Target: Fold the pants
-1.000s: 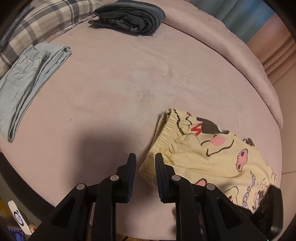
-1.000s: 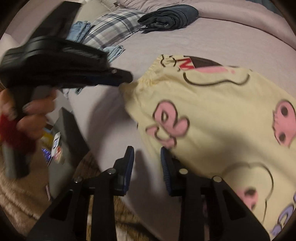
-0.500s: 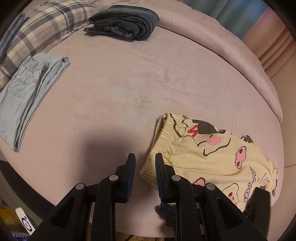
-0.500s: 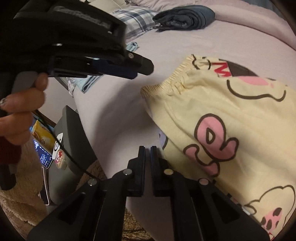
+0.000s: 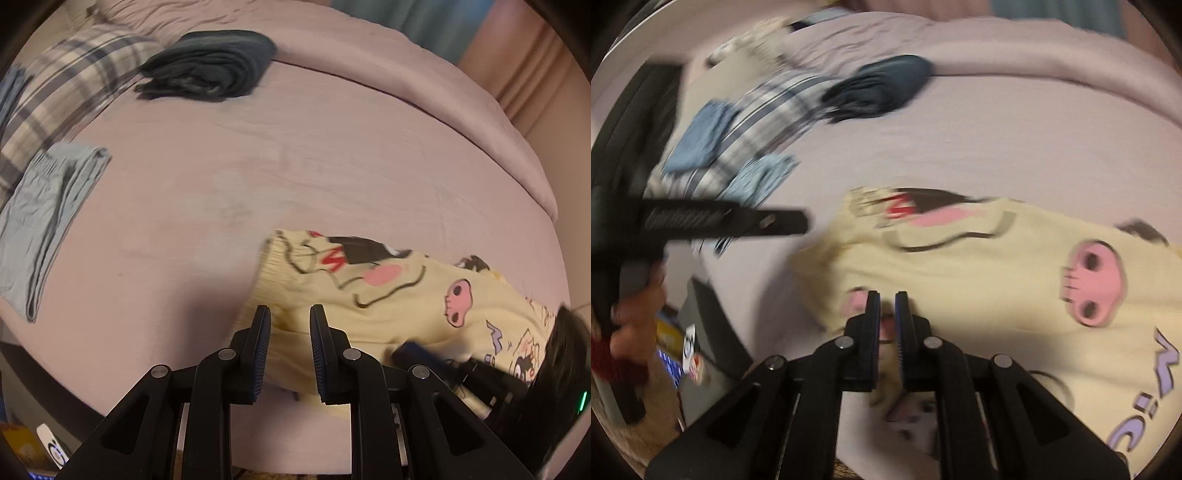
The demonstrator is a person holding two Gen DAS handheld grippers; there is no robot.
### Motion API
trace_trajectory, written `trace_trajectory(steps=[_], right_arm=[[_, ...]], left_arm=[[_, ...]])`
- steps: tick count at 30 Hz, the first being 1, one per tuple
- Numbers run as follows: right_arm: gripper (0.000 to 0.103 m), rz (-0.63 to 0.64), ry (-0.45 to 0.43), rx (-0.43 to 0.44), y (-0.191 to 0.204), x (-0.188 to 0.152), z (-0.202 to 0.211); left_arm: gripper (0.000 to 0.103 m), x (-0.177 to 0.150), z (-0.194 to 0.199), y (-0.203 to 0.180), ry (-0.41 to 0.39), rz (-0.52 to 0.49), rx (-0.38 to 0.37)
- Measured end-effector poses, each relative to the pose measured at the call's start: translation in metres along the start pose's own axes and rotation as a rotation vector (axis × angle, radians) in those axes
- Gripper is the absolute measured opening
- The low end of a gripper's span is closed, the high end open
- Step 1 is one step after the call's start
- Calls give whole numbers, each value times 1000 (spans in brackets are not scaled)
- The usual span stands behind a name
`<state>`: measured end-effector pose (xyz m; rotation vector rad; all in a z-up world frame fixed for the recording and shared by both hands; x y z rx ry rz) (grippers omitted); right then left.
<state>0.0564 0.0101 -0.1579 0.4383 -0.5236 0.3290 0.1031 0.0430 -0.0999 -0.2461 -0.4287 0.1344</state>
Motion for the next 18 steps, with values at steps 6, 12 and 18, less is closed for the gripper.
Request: trace_trajectory(steps=[6,12,18], right_arm=[[52,-216,-13,-67,-99,22,41],[52,-336,46,-76,-175,52,53],[52,-254,182,-113,-184,70,25]], left_arm=[[27,3,-4,-35,-11,-76,-31],[36,-6,-27,-74,17,-108,-108],[36,-38,-69,-99,128,-154,-125]])
Point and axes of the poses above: each gripper's, at about its wrist camera, not at the fingertips, and z roughly against the way its jaws point, y to its left, x to its top, the point moved 6 cm from there along -z, roughly the way its jaws point, and after that the axes turned 5 degrees about -x, right-handed, at the moved point
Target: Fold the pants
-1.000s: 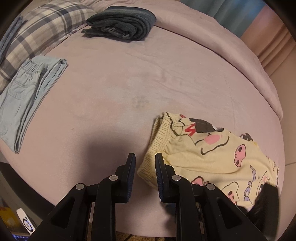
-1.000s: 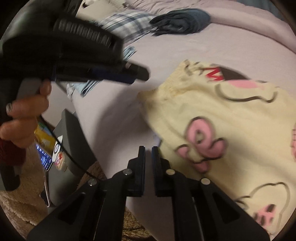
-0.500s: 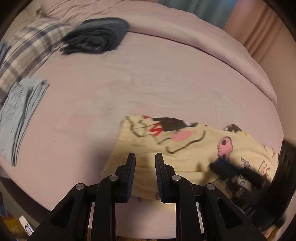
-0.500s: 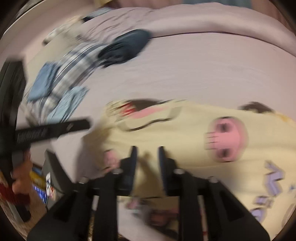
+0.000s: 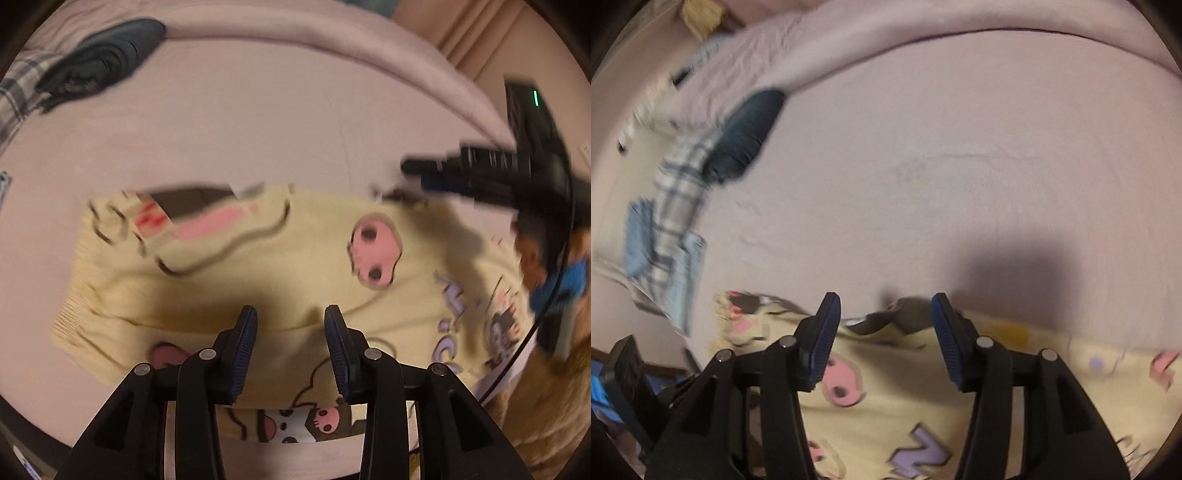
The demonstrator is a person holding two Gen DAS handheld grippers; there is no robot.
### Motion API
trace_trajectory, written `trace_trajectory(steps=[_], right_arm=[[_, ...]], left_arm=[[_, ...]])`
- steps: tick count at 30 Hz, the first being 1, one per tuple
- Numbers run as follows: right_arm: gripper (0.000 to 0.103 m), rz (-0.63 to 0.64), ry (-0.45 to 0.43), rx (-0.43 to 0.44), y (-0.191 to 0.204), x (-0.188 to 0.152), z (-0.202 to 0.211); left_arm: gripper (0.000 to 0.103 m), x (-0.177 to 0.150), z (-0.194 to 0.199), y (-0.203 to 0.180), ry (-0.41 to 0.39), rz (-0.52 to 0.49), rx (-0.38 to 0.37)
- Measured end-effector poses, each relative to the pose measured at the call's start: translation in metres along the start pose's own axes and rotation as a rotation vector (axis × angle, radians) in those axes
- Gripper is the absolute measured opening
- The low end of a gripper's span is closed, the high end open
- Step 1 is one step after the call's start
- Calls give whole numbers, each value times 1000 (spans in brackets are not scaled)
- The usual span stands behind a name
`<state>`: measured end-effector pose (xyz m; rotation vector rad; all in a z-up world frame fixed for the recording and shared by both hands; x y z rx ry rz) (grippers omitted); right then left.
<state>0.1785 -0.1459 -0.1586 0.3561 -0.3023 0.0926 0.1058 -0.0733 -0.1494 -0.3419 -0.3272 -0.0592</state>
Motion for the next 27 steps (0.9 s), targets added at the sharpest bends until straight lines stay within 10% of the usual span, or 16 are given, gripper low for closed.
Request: trace_trajectory(steps=[11,14,15,27], right_arm=[[52,126,172,-65,-3,-5,-38],[34,203,111,-108,8,-9,-36],[12,242,98,-104,12,-13,-37],[9,90,-106,-90,-9,15,-5]], left_arm=[[36,-10,-10,11,12,48,-26],[36,-9,-10,14,9,54,-25],[36,-8,-10,14,7,57,-22],[36,-21,-7,7,-16,57,-3]])
Point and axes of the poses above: each gripper's, at about its wrist camera, not at the fingertips, and z roughly against the way its jaws point, y to its left, x to its top, the point moved 6 cm from there along -z, roughly the way its jaws point, and after that the axes turned 5 degrees about -x, right-handed, at the moved point
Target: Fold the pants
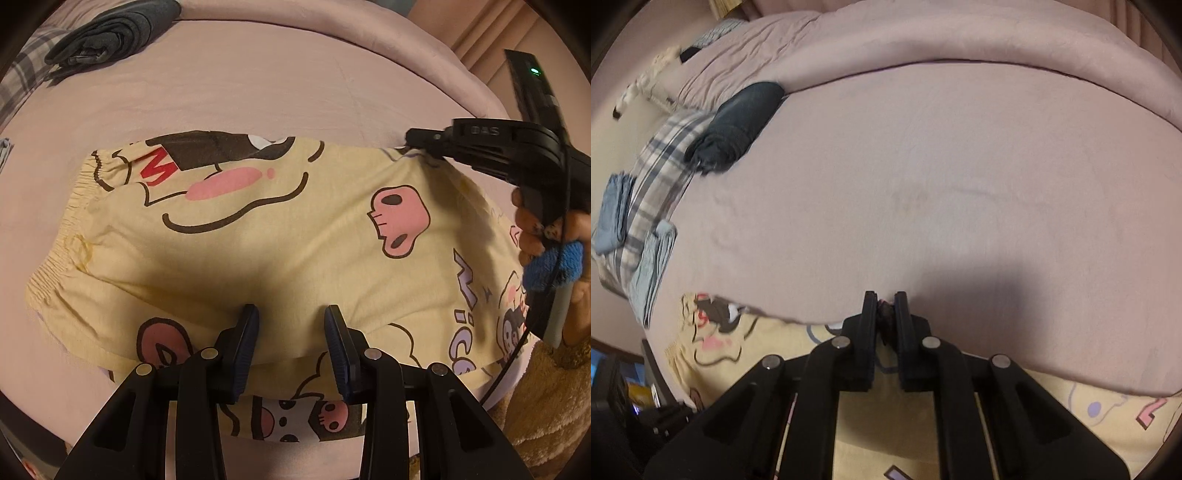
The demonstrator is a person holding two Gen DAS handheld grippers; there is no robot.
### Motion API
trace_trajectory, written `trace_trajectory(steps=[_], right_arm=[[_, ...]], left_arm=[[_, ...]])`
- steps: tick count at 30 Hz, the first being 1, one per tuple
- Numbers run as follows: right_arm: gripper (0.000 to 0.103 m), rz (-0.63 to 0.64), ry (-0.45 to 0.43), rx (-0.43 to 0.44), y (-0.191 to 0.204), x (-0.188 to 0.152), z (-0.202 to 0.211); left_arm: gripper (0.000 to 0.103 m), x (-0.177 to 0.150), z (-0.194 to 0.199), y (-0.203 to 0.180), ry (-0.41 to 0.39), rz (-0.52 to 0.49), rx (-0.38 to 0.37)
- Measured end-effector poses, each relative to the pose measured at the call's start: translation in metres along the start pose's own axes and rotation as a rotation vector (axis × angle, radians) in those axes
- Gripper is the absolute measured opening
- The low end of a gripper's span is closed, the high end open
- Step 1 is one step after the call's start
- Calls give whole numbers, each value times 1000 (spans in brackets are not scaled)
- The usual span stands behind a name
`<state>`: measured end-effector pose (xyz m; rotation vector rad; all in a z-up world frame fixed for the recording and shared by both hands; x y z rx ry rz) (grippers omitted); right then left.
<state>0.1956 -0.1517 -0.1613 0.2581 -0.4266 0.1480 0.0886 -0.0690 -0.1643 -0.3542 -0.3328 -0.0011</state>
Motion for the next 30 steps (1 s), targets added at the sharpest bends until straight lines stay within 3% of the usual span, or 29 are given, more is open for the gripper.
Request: trace_trajectory(steps=[4,7,9,11,15,17,19,22,26,29,30], right_arm=[[9,22,15,-30,3,-3,-20],[9,-20,14,2,-9,-5,-31],[12,-19,-13,-3,-14,-4,-27],[24,-17,-28,-46,-12,0,-18],[24,27,-111,-49,-6,8,17],[21,28,-127,-18,0,8,28],[4,4,-72,43,6,-1,29],[5,5,-10,96,11,-17,13],[0,15,40,-25,3,-31,-22],[0,-8,22,-9,-5,-28,-23],[0,-18,2,-48,-12,-25,-18]], left_arm=[[36,-5,0,-2,-13,-6,11],[36,-9,2,-2,-16,-13,20],[36,-11,4,-5,-10,-23,29],[36,-10,9,-8,-5,-21,31],[36,-1,22,-26,-34,-18,-50],[36,1,17,-31,-27,-23,-48],[36,0,8,-36,-8,-30,-38],[36,-11,-9,-40,27,-44,-15],[36,-17,-10,-38,12,-102,24],[36,-22,-3,-29,16,-88,15],[36,-23,-1,-26,17,-78,11]])
Point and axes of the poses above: each gripper's, at about its wrist camera, not at the fingertips, and z roughly against the way its jaws point, y to its left, x to its top, the point moved 6 cm from there along -z, roughly the way its jaws point, and after that the axes turned 5 degrees about -x, right-handed, at the moved point
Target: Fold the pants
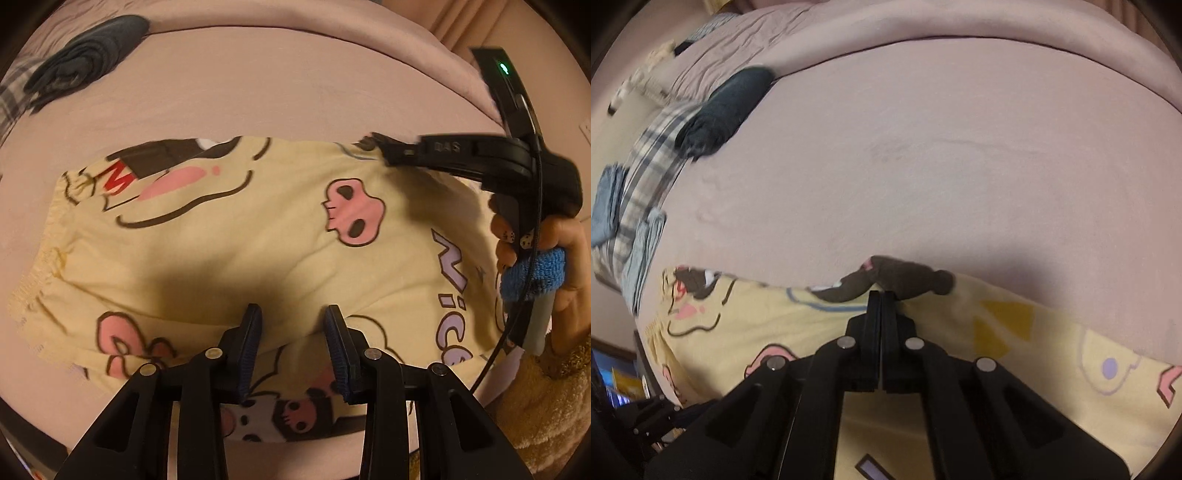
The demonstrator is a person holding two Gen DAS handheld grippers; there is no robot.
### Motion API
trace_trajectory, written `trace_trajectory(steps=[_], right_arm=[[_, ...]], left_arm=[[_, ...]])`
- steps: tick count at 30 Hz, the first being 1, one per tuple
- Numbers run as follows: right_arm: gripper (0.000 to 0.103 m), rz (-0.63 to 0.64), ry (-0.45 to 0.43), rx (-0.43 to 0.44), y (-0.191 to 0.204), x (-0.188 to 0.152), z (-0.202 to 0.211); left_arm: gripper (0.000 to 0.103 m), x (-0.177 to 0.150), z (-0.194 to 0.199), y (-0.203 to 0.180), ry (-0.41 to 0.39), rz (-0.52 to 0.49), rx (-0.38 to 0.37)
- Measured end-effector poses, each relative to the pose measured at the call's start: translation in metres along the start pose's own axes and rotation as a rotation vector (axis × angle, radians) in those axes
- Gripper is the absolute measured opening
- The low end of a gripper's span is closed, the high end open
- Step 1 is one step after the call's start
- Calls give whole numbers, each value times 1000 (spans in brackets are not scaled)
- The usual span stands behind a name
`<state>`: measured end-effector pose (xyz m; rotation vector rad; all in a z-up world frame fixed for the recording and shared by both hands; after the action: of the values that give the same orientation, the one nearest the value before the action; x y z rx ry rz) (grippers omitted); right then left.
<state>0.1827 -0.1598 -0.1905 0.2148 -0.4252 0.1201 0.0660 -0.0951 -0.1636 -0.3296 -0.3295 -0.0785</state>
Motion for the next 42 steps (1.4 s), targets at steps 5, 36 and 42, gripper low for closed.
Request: trace_trajectory(steps=[5,36,42], right_arm=[[6,-31,-59,-162,-33,-1,21],[18,-249,-134,-117,-91,-70,93],[21,-193,-81,-30,-54,-102,76]], left_arm=[[36,8,15,8,2,62,-38],[36,58,19,17,-127,5,75],[36,55,-18,6,-54,-1,91]])
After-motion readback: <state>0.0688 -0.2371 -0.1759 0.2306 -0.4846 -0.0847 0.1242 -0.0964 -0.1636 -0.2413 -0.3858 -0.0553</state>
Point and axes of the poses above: each gripper's, at about its wrist camera, not at the fingertips, and z roughly against the way its jaws point, y to its left, x to its top, the point moved 6 cm from there along -z, roughly the way its jaws point, and after that the axes turned 5 degrees about -x, right-handed, at the moved point
